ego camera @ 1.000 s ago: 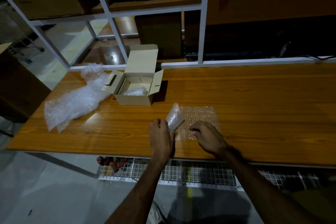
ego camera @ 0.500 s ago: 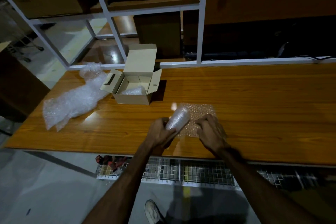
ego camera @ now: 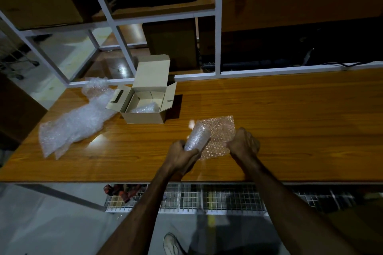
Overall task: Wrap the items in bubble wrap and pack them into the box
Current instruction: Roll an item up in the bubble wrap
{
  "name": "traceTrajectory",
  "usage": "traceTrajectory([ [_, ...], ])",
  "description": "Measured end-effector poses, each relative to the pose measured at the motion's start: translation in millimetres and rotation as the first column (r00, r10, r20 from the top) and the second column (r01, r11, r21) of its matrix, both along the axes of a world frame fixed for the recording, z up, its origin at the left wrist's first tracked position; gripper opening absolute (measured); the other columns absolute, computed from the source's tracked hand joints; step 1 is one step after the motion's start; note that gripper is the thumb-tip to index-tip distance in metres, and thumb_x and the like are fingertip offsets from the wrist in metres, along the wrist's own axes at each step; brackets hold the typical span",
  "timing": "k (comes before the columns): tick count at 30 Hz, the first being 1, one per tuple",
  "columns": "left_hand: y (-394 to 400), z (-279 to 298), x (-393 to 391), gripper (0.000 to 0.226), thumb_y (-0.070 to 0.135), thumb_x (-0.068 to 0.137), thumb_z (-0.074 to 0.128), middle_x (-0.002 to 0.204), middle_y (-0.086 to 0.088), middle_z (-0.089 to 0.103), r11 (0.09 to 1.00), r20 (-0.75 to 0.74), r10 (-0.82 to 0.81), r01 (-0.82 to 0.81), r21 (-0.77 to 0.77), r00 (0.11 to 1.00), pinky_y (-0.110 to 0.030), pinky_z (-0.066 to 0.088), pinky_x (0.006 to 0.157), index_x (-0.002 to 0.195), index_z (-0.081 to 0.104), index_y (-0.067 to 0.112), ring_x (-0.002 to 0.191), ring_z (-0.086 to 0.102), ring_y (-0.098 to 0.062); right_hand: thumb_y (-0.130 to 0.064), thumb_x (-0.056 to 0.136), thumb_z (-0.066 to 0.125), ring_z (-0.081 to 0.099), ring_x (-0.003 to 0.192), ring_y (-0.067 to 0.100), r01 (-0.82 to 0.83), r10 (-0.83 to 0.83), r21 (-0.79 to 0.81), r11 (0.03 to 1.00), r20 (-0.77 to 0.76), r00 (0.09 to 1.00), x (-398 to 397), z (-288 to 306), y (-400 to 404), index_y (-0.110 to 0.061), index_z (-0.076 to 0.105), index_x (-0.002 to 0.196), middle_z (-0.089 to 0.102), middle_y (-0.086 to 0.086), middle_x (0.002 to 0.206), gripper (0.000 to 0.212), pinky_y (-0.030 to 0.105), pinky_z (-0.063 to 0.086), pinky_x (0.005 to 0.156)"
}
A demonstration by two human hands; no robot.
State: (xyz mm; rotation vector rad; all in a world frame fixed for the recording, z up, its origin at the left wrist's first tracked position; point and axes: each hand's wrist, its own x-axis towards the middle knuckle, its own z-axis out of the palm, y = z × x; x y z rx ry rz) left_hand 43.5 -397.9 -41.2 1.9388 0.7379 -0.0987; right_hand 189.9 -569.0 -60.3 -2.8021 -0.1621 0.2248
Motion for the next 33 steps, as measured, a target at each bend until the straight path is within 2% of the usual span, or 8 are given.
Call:
traceTrajectory([
  [3,-0.4,2.1,-1.3,0.032,0.026,0.095,0.075,0.097,-0.009,0.073,1.000,0.008,0.013,-0.013,-0.001,1.000,-0.033,0.059,0.053,0.117,0.062,0.007,0.072,0.075,-0.029,-0.025,0.084,0.077,0.062,0.075,0.020,-0.007,0.007,0.057,0.998,0.001,1.000,4.4,-2.2,1.7,-0.022,0.061,0.069,0.068,-0.002,0.079,0.022,0.033,0.048,0.077],
  [6,4.5,4.4,-1.6,0.033,0.032,0.095,0.076,0.099,-0.007,0.075,0.998,0.043,0.064,-0.063,-0.013,0.997,-0.038,0.063,0.060,0.117,0.065,0.009,0.077,0.077,-0.027,-0.022,0.091,0.068,0.060,0.083,0.018,-0.019,0.057,0.403,0.915,-0.082,0.995,2.3,-0.1,0.5,-0.024,0.061,0.081,0.064,-0.005,0.086,0.013,0.037,0.038,0.084],
  [8,8.1,7.5,-1.5,0.032,0.033,0.094,0.076,0.099,-0.007,0.076,0.993,0.077,0.108,-0.105,-0.046,0.991,-0.040,0.064,0.063,0.113,0.068,0.009,0.077,0.077,-0.021,-0.020,0.100,0.064,0.062,0.082,0.020,0.033,0.112,0.692,0.721,-0.163,0.980,-3.3,14.0,0.6,-0.021,0.057,0.091,0.064,-0.002,0.091,0.011,0.032,0.048,0.071],
  [11,9.3,16.3,-3.7,0.030,0.028,0.095,0.075,0.099,-0.010,0.076,0.975,0.141,0.181,-0.159,-0.154,0.973,-0.032,0.061,0.061,0.112,0.070,0.003,0.075,0.076,-0.016,-0.013,0.099,0.067,0.070,0.089,0.019,0.168,0.122,0.883,0.438,-0.243,0.962,-7.9,42.0,4.6,-0.017,0.056,0.105,0.069,0.003,0.107,0.013,0.028,0.058,0.065],
  [14,9.9,21.9,-5.8,0.034,0.028,0.096,0.075,0.104,-0.012,0.077,0.947,0.188,0.256,-0.207,-0.246,0.948,-0.045,0.065,0.071,0.118,0.069,0.004,0.085,0.078,-0.030,-0.005,0.089,0.076,0.074,0.099,0.022,0.322,0.139,0.925,0.201,-0.352,0.925,-4.9,61.3,12.0,-0.023,0.051,0.120,0.069,0.003,0.119,0.043,0.041,0.064,0.079],
  [19,6.6,32.3,-1.0,0.044,0.031,0.088,0.082,0.112,-0.003,0.072,0.940,0.227,0.307,-0.258,-0.221,0.924,-0.028,0.059,0.063,0.122,0.062,0.010,0.091,0.073,-0.020,0.006,0.087,0.073,0.071,0.111,0.030,0.510,0.259,0.856,-0.085,-0.476,0.841,-4.2,79.4,25.3,-0.010,0.049,0.138,0.066,0.015,0.126,0.059,0.042,0.064,0.085],
  [24,0.0,43.3,6.5,0.054,0.027,0.081,0.089,0.113,-0.004,0.072,0.936,0.260,0.324,-0.268,-0.228,0.910,-0.025,0.058,0.064,0.122,0.058,0.009,0.094,0.073,-0.017,0.005,0.083,0.072,0.070,0.115,0.036,0.674,0.483,0.718,-0.174,-0.535,0.693,-12.6,89.3,40.5,0.000,0.055,0.138,0.066,0.022,0.133,0.058,0.046,0.063,0.085],
  [33,0.4,48.2,2.2,0.063,0.029,0.083,0.088,0.122,-0.001,0.067,0.959,0.298,0.234,-0.169,-0.230,0.925,-0.021,0.058,0.062,0.130,0.047,0.018,0.097,0.072,-0.013,0.008,0.092,0.064,0.068,0.118,0.037,0.556,0.476,0.813,-0.172,-0.426,0.770,-18.9,109.1,65.4,-0.011,0.051,0.136,0.063,0.020,0.133,0.050,0.054,0.058,0.097],
])
